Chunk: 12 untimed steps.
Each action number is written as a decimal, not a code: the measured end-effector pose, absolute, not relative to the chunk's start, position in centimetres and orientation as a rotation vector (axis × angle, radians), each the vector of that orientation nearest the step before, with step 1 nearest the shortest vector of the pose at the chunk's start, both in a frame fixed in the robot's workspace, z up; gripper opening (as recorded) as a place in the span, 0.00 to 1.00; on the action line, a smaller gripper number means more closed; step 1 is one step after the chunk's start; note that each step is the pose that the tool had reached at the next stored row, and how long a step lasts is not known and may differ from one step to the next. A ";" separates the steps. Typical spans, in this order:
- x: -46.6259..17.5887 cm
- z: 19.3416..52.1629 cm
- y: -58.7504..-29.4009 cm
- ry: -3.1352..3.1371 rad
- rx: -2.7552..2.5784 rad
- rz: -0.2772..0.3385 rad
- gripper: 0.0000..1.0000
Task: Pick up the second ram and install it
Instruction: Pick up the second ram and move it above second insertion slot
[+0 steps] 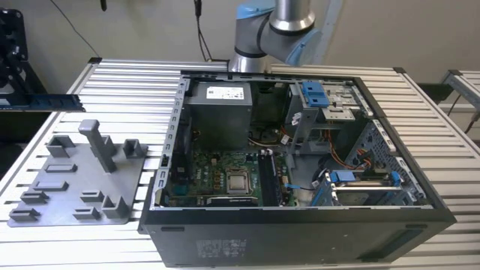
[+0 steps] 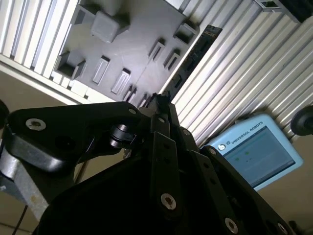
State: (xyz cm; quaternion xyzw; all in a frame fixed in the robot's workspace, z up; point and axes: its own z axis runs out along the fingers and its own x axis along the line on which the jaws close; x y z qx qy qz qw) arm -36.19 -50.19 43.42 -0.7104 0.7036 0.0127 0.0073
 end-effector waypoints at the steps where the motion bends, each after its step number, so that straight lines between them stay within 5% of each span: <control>1: -36.0 43.4 -50.2 2.200 -2.222 0.040 0.14; 12: -33.9 43.4 -50.2 2.201 -2.223 0.042 0.14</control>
